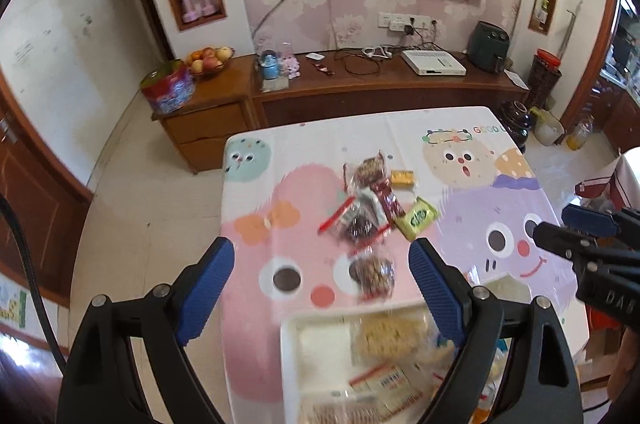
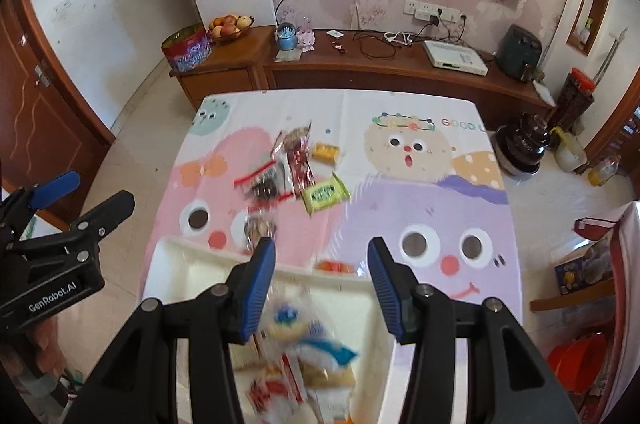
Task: Organize snacks
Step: 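Reach both grippers to the remaining snacks on the tablecloth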
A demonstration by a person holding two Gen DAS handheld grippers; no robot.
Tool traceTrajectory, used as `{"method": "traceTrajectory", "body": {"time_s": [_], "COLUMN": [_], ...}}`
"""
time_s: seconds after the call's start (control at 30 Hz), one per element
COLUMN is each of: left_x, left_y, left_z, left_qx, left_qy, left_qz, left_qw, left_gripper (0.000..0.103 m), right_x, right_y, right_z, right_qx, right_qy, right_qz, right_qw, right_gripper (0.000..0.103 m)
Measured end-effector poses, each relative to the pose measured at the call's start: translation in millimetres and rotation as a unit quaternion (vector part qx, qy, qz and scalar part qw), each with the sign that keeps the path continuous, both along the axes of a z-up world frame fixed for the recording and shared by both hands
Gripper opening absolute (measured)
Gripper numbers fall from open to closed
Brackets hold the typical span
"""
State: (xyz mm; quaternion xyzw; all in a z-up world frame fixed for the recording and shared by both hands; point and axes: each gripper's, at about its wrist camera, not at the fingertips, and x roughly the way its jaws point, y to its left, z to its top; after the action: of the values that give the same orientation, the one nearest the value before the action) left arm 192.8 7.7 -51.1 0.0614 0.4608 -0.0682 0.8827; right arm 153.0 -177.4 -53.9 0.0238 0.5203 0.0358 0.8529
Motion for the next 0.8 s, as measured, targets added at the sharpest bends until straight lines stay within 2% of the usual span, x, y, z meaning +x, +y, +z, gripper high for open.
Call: {"method": "traceTrajectory", "body": {"time_s": [0.1, 0.2, 0.33, 0.5, 0.63, 0.8], "left_x": [38, 77, 130, 175, 203, 232], "left_y": [-6, -19, -43, -72, -91, -102], "left_z": [-10, -28, -66, -120, -165, -210], "left_qx": [0.004, 0.022, 0.035, 0.065, 0.055, 0.035], "left_qy": [0.009, 0.018, 0.045, 0.076, 0.120, 0.158], "left_qz": [-0.032, -0.074, -0.138, -0.196, -0.214, -0.191], "left_qw": [0.9994, 0.9969, 0.9887, 0.9755, 0.9679, 0.9682], "left_gripper": [0.089, 0.089, 0.089, 0.089, 0.089, 0.089], "right_x": [36, 70, 112, 155, 175, 191], "right_y": [-6, -8, -7, -18, -25, -33], "right_z": [-9, -23, -50, -100, -139, -175], "right_qx": [0.009, 0.015, 0.004, -0.016, -0.017, -0.002], "right_qy": [0.010, 0.023, 0.036, 0.063, 0.081, 0.102], "right_qz": [-0.008, 0.006, 0.045, 0.066, 0.079, 0.086], "right_qw": [1.000, 1.000, 0.998, 0.996, 0.993, 0.991], "right_gripper": [0.049, 0.049, 0.049, 0.049, 0.049, 0.049]}}
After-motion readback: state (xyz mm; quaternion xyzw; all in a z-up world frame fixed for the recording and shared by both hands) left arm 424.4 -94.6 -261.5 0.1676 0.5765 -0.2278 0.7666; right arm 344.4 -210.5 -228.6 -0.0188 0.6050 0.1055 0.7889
